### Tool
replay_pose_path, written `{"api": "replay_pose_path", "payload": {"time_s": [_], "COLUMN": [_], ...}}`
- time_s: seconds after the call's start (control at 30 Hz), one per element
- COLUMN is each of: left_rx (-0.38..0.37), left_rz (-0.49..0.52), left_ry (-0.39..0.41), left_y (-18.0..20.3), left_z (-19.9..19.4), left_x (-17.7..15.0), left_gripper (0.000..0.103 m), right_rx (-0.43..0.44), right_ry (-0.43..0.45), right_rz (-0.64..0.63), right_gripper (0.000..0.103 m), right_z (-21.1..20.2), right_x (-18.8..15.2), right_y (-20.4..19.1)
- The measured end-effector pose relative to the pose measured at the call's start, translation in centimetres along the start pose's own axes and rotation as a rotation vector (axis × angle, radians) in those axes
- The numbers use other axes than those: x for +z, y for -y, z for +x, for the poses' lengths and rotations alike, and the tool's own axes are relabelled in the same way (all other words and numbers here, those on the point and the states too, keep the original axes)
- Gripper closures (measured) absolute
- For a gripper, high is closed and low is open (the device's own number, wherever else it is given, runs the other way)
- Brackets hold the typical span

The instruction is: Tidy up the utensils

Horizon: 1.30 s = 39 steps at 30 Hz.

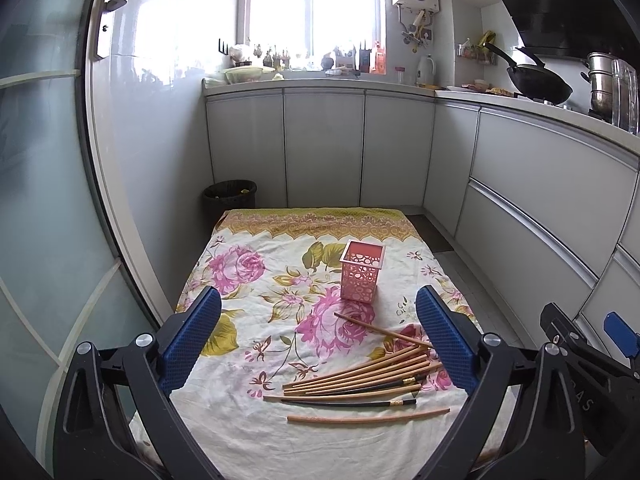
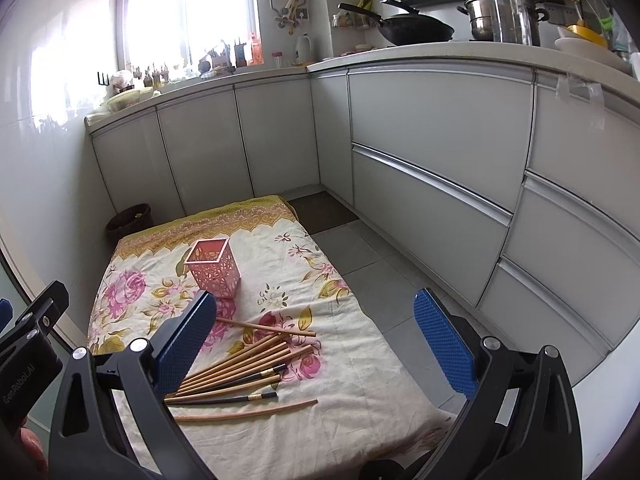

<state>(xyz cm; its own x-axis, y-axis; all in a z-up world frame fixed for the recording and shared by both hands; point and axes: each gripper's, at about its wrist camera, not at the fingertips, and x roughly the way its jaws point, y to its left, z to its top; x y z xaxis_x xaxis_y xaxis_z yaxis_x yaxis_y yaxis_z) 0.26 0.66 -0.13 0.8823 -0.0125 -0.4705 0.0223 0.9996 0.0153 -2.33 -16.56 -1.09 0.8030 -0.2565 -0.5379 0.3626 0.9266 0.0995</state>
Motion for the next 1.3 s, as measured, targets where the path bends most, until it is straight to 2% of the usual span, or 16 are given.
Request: {"api": "replay_pose_path", "payload": {"time_s": [1.3], "left_rx": [-0.002], "left_rz": [-0.003], "left_ry": [-0.011], "left_y": [-0.01], "left_z": [0.06], "left_x": [-0.26], "left_gripper": [0.007], "right_rx": [0.005], "right_ry": [-0.011], "right_rz": [-0.001], "right_gripper": [0.007], "right_z": [0.04], "right_x": [-0.42], "right_y": [-0.03]}}
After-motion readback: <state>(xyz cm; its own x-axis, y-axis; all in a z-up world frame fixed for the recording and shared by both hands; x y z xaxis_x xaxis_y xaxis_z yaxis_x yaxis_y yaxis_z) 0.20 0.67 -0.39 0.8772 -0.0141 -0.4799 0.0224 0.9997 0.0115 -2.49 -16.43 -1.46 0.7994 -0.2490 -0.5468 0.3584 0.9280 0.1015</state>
